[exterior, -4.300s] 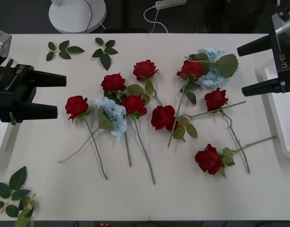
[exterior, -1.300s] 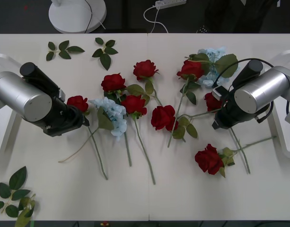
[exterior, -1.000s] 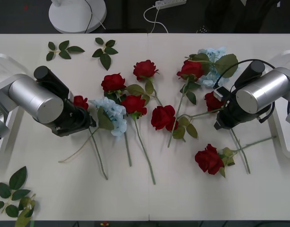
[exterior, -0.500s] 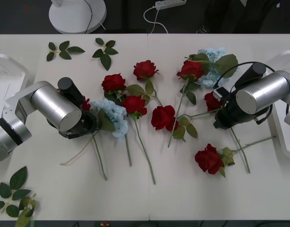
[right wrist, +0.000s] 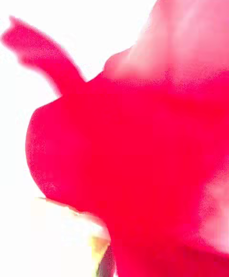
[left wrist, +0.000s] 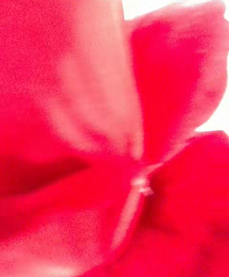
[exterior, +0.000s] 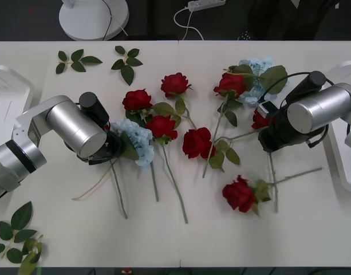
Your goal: Place the red flowers into the right box and the blue flowers into the left box. If a person shows an open palm, hand one flower to the person first, then continue sorting.
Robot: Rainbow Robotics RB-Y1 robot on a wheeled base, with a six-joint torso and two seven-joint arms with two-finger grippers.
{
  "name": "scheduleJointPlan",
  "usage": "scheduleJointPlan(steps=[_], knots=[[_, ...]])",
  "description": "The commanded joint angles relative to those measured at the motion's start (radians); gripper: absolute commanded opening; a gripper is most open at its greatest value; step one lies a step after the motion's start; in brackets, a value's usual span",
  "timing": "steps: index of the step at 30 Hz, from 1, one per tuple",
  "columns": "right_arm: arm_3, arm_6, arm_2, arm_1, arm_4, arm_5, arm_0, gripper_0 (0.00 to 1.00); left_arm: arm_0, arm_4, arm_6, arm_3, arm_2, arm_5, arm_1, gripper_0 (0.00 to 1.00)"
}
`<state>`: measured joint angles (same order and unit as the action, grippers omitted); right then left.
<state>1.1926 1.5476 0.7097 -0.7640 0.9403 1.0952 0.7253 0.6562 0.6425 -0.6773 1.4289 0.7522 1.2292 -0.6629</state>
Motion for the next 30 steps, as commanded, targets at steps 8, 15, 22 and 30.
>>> scheduleJointPlan(steps=[8,15,22,30], knots=[[0.058,0.046,-0.110,-0.129,0.180,0.153,0.111,0.00,0.002,-0.027,-0.056,-0.028,0.039,0.041,0.008,0.00],[0.137,0.077,-0.121,-0.247,0.210,0.158,0.154,0.00,0.002,-0.084,-0.065,-0.010,0.026,0.050,-0.046,0.00],[0.196,0.126,-0.134,-0.364,0.199,0.180,0.198,0.00,0.002,-0.083,-0.085,0.090,-0.054,0.058,-0.149,0.00],[0.150,0.236,-0.168,-0.474,0.167,0.215,0.267,0.00,-0.021,-0.003,-0.114,0.311,-0.221,0.003,-0.316,0.00]])
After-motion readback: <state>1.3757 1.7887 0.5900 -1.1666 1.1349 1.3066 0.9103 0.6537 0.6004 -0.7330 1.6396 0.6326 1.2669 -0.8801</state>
